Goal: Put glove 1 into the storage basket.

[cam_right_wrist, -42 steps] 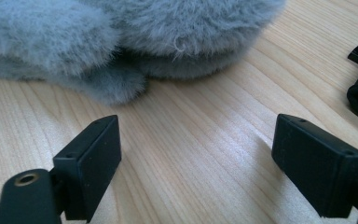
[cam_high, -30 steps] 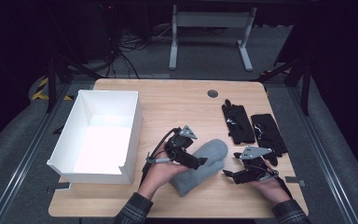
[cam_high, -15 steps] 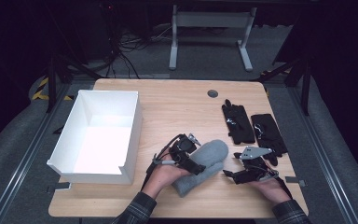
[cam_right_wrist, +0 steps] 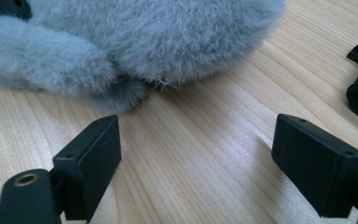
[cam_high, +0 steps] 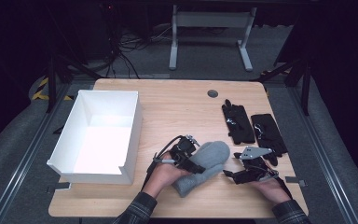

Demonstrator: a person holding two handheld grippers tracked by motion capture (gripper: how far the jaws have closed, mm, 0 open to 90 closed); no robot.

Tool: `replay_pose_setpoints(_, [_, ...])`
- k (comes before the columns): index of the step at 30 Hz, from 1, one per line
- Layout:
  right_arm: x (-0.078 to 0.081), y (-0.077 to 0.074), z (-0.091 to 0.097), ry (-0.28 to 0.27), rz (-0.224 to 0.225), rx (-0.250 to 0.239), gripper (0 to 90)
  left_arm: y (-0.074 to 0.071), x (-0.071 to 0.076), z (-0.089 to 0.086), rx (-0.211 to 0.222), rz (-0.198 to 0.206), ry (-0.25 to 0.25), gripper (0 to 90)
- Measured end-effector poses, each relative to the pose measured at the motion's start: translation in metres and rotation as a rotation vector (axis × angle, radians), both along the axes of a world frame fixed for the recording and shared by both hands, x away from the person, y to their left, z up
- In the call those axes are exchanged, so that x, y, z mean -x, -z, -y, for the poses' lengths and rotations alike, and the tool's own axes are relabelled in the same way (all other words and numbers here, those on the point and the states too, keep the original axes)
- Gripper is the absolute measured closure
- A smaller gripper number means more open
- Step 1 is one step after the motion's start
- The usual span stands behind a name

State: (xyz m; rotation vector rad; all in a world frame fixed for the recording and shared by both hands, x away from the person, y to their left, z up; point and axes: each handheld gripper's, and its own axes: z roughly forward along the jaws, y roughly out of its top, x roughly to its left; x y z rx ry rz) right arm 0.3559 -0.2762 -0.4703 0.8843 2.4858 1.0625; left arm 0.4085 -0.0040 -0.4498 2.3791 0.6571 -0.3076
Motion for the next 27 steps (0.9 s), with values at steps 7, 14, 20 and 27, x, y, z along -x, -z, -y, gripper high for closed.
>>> replay_pose_setpoints(7, [0.0,0.0,0.0,0.0,0.0,0.0,16.2,-0.002,-0.001,-0.001,0.013,-0.033,0.0,61.9])
replay_pose_setpoints(14, [0.0,0.0,0.0,0.0,-0.001,0.001,16.3,-0.01,0.003,-0.003,0.03,-0.022,-0.005,67.5])
replay_pose_setpoints(20, [0.0,0.0,0.0,-0.003,0.001,0.002,16.3,-0.015,0.005,-0.004,0.04,-0.01,-0.008,67.9])
replay_pose_setpoints(27, [0.0,0.0,0.0,-0.004,0.002,0.001,16.3,-0.032,0.007,-0.011,0.072,0.03,-0.031,68.2])
